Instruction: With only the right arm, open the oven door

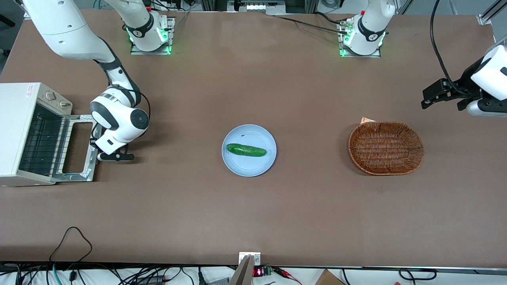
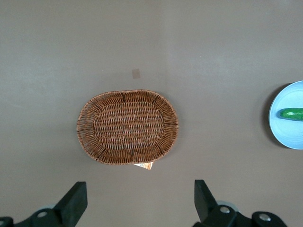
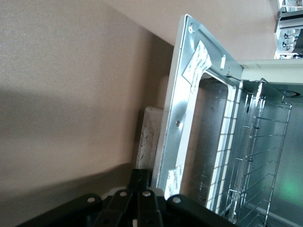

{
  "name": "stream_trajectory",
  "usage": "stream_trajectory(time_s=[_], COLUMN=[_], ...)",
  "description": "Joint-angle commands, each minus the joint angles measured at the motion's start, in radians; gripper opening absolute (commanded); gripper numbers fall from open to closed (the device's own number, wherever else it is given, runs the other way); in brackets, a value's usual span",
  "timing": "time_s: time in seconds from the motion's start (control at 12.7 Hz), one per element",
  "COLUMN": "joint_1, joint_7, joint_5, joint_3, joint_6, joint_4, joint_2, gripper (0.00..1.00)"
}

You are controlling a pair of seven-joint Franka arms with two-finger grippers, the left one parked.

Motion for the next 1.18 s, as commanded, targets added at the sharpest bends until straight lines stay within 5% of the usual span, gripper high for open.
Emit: stream_trajectory(time_s=[0.0, 0.79, 1.1], joint_1=[-0.011, -0.008, -0.006], joint_7=[0.007, -0.012, -0.161], joint_5=[0.017, 0.204, 0.42], joint_3=[-0.012, 0.023, 0.04], joint_6=[-0.022, 0.003, -0.04], joint_4=[0.001, 0.032, 0.081], joint_2=[0.0, -0.013, -0.066], gripper=[0.01, 0.01, 0.01])
